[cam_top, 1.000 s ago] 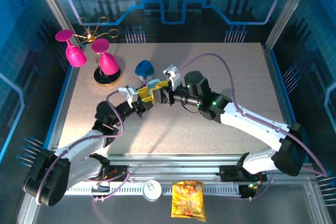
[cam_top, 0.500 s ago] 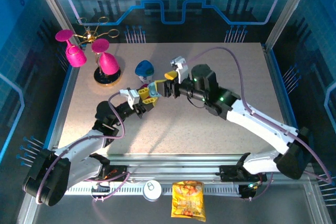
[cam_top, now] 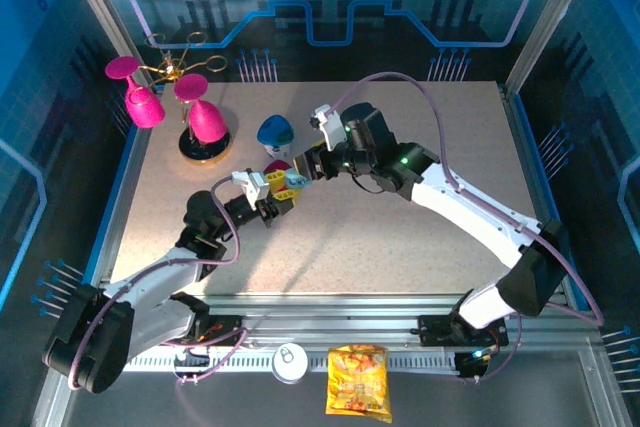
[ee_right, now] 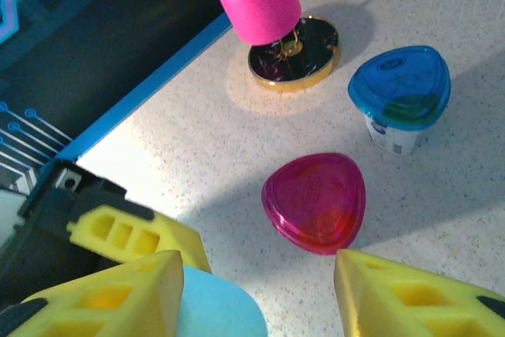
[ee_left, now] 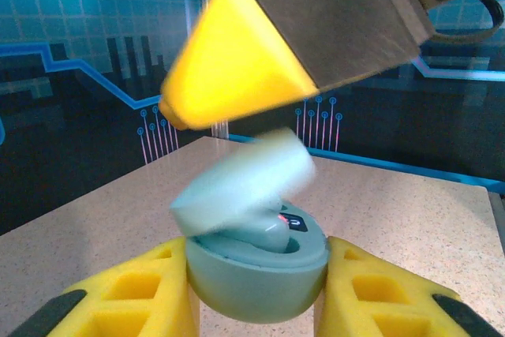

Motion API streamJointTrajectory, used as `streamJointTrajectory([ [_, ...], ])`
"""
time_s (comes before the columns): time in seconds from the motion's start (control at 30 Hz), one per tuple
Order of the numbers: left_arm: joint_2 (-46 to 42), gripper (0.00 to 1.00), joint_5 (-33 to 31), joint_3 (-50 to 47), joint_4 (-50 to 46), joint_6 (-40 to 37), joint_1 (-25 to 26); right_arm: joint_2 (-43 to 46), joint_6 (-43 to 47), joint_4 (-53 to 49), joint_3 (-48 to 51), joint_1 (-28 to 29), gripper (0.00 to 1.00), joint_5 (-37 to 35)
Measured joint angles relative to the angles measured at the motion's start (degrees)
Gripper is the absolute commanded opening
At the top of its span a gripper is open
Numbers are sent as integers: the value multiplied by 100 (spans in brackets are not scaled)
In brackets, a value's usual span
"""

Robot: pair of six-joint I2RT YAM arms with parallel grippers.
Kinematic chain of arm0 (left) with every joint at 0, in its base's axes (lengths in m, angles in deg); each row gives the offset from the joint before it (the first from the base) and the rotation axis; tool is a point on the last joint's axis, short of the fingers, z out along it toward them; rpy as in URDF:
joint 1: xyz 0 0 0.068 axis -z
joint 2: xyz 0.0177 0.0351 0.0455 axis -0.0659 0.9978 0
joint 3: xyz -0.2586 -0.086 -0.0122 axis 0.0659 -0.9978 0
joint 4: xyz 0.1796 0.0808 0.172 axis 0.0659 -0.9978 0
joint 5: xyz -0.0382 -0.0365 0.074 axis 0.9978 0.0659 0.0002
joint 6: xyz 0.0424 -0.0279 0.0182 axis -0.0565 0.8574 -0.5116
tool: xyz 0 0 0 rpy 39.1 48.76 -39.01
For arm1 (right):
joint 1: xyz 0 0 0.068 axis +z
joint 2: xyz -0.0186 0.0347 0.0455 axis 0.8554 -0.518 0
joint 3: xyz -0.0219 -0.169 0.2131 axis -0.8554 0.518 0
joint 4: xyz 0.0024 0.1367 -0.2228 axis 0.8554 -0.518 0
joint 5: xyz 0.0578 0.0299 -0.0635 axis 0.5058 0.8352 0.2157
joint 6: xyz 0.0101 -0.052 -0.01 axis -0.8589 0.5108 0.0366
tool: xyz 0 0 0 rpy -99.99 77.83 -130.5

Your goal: Insert the wireless bluetooth earbuds into the charging case

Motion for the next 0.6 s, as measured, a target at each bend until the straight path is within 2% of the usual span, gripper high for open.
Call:
streamJointTrajectory([
  [0.1,28,34,-4,0,17,44,2,240,63,-85,236,-2,54,4],
  [0.27,129,34,-7,0,219,173,2,610,-149,50,573,-59,71,116],
  [0.43,138,34,-4,0,455,323,2,846,-1029,728,1244,-595,80,846],
  [0.6,136,34,7,0,514,437,2,824,-2098,1486,1845,-903,81,1810],
])
